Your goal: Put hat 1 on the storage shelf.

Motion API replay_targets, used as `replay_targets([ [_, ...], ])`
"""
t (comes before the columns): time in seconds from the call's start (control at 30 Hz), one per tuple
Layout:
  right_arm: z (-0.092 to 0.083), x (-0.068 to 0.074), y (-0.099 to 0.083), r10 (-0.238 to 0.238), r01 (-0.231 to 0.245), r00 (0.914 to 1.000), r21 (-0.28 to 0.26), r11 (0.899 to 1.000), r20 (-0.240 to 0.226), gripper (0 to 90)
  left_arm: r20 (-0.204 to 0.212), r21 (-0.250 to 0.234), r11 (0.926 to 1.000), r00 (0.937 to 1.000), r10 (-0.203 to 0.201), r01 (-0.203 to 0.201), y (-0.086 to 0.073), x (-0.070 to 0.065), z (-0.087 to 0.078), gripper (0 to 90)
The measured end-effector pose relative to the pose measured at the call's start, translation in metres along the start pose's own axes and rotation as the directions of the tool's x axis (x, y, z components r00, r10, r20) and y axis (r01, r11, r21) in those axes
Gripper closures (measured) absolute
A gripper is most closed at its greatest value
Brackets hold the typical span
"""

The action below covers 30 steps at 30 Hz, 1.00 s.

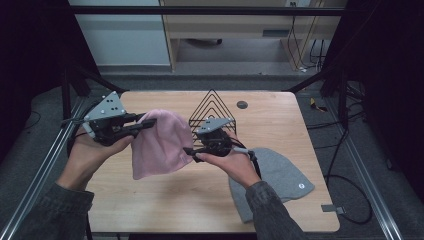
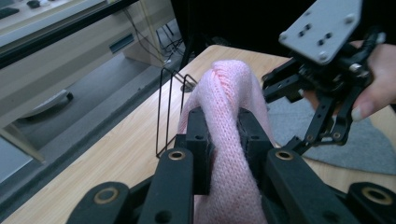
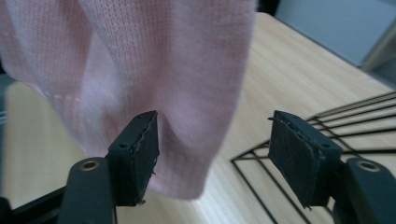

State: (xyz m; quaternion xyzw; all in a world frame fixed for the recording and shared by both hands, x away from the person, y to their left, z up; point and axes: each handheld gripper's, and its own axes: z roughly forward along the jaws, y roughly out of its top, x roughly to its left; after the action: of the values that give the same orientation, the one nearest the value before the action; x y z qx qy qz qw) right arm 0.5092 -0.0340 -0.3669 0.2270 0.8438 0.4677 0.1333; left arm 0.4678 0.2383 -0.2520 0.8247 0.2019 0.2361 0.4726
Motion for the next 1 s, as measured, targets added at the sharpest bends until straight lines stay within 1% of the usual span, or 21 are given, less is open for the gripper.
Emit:
replay_targets([
  [0.03, 0.001, 0.000, 0.001, 0.001, -0.001, 0.9997, 0.008, 1.000, -0.026, 36.3, 0.001, -0.005, 1.0000, 1.0000, 0.000, 0.000, 0.001, 0.000, 0.000, 77.5],
  [0.07, 0.002, 0.000, 0.002, -0.011, 0.012, 0.9994, 0.023, 1.000, -0.033, 42.8, 0.002, -0.003, 1.0000, 1.0000, 0.005, -0.005, 0.002, 0.000, -0.001, 77.5],
  [0.1, 0.003, 0.001, 0.003, -0.018, 0.019, 0.9992, 0.037, 0.999, -0.036, 49.2, 0.003, -0.009, 1.0000, 1.0000, -0.003, 0.003, 0.002, 0.000, -0.001, 77.5],
  [0.13, 0.003, 0.001, 0.003, -0.023, 0.025, 0.9987, 0.042, 0.999, -0.045, 56.2, 0.001, -0.010, 0.9999, 1.0000, 0.002, -0.002, 0.003, 0.002, -0.001, 77.5],
  [0.17, 0.003, 0.001, 0.003, -0.021, 0.024, 0.9976, 0.036, 0.999, -0.066, 62.6, 0.002, -0.021, 0.9997, 1.0000, -0.009, 0.009, 0.003, 0.003, 0.000, 77.5],
  [0.23, 0.000, 0.001, 0.003, -0.021, 0.023, 0.9962, 0.019, 1.000, -0.085, 72.0, 0.006, -0.031, 0.9991, 0.9996, -0.028, 0.028, 0.002, 0.006, 0.001, 77.5],
  [0.27, -0.001, 0.000, 0.003, -0.020, 0.021, 0.9959, 0.014, 1.000, -0.089, 76.0, 0.005, -0.027, 0.9992, 0.9996, -0.029, 0.029, 0.002, 0.009, 0.002, 77.5],
  [0.33, -0.005, -0.002, 0.004, -0.025, 0.027, 0.9961, 0.017, 0.999, -0.085, 80.9, -0.004, -0.015, 0.9992, 0.9993, -0.037, 0.037, 0.003, 0.015, 0.006, 77.3],
  [0.43, -0.013, -0.007, 0.008, -0.023, 0.025, 0.9981, 0.034, 0.999, -0.057, 82.4, -0.006, -0.007, 0.9986, 0.9986, -0.053, 0.053, 0.008, 0.025, 0.014, 76.9],
  [0.5, -0.019, -0.011, 0.012, -0.036, 0.037, 0.9989, 0.047, 0.998, -0.032, 82.5, -0.005, -0.019, 0.9976, 0.9977, -0.067, 0.067, 0.012, 0.032, 0.021, 76.7],
  [0.57, -0.025, -0.016, 0.019, -0.043, 0.043, 0.9991, 0.056, 0.997, -0.004, 82.7, -0.013, -0.019, 0.9974, 0.9975, -0.070, 0.070, 0.017, 0.040, 0.028, 76.6],
  [0.6, -0.028, -0.019, 0.022, -0.051, 0.050, 0.9986, 0.056, 0.997, 0.012, 82.6, -0.013, -0.024, 0.9963, 0.9964, -0.083, 0.083, 0.020, 0.044, 0.032, 76.6],
  [0.63, -0.031, -0.022, 0.025, -0.049, 0.048, 0.9985, 0.061, 0.997, 0.024, 82.7, -0.019, -0.026, 0.9959, 0.9960, -0.087, 0.087, 0.023, 0.048, 0.035, 76.5],
  [0.73, -0.036, -0.034, 0.033, -0.042, 0.040, 0.9979, 0.049, 0.998, 0.050, 82.8, -0.018, -0.040, 0.9952, 0.9958, -0.090, 0.089, 0.035, 0.057, 0.040, 76.3],
  [0.8, -0.038, -0.041, 0.038, -0.034, 0.032, 0.9979, 0.036, 0.999, 0.054, 82.8, -0.011, -0.056, 0.9935, 0.9949, -0.100, 0.099, 0.043, 0.062, 0.043, 76.2],
  [0.9, -0.040, -0.050, 0.046, -0.032, 0.029, 0.9962, 0.031, 0.999, 0.081, 82.9, -0.020, -0.048, 0.9955, 0.9964, -0.083, 0.082, 0.054, 0.068, 0.050, 76.2],
  [0.97, -0.040, -0.054, 0.050, -0.033, 0.030, 0.9946, 0.030, 0.999, 0.098, 83.0, -0.019, -0.038, 0.9960, 0.9965, -0.081, 0.080, 0.060, 0.072, 0.055, 76.2],
  [1.0, -0.040, -0.057, 0.051, -0.033, 0.030, 0.9940, 0.031, 0.999, 0.105, 83.1, -0.012, -0.044, 0.9952, 0.9960, -0.088, 0.088, 0.063, 0.074, 0.057, 76.2],
])
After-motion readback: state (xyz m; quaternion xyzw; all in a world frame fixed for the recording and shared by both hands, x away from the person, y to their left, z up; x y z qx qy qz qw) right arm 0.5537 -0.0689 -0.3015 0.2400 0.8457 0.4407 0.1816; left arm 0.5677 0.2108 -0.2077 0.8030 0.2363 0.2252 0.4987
